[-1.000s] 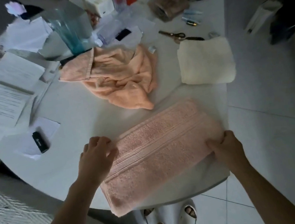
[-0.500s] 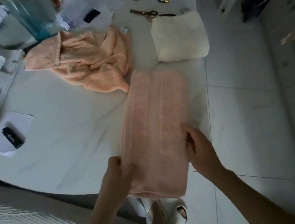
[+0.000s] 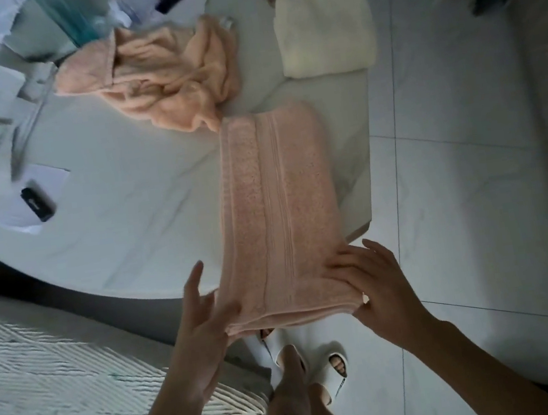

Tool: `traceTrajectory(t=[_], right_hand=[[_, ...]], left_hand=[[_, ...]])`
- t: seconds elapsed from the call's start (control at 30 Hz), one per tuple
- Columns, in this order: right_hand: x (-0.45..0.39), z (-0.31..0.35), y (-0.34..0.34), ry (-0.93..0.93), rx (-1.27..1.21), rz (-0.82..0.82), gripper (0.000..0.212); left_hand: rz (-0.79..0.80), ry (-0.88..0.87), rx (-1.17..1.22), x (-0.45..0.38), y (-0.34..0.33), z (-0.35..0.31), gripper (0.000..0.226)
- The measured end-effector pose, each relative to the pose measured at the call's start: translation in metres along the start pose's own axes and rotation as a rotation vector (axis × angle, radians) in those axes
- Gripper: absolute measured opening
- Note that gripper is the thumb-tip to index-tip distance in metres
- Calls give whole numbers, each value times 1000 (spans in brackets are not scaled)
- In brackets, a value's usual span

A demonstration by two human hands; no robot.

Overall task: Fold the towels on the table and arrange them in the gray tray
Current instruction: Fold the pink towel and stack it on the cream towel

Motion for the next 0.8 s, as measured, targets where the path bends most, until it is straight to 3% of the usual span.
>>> traceTrajectory(t=[0.1,0.23,0.4,0.53,0.63,0.8], right_hand=[[4,6,18,-26,-191,49,34],[-5,5,57,-168,-544,-1,20],[-40,-8,84,-205,-593,-44,18],[-95,-41,90,-286,-608,-109,30],[-146,-74,90,-353,-551,-173,34],[-203,-133,77,-516,-479,-215,16]], left_hand=[[177,-237,-183,14,-11,-32,79],[276,-315,-494,22,-24,-62,71],[52,-347,-882,-13,-33,-105,43],[-133,-476,-905,-75,-34,-151,17],[-230,-433,-849,-137,-34,-168,9],[-219,-339,-836,-220,-29,-184,11]])
Point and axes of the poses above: each hand's wrist, its own x-axis away from the middle knuckle, its own y-axis out of the back of the hand, z = x × y, the point moved 7 cm from there along -x, towards the middle knuckle, and after that the axes turned 13 degrees about z, right-handed, at the moved point
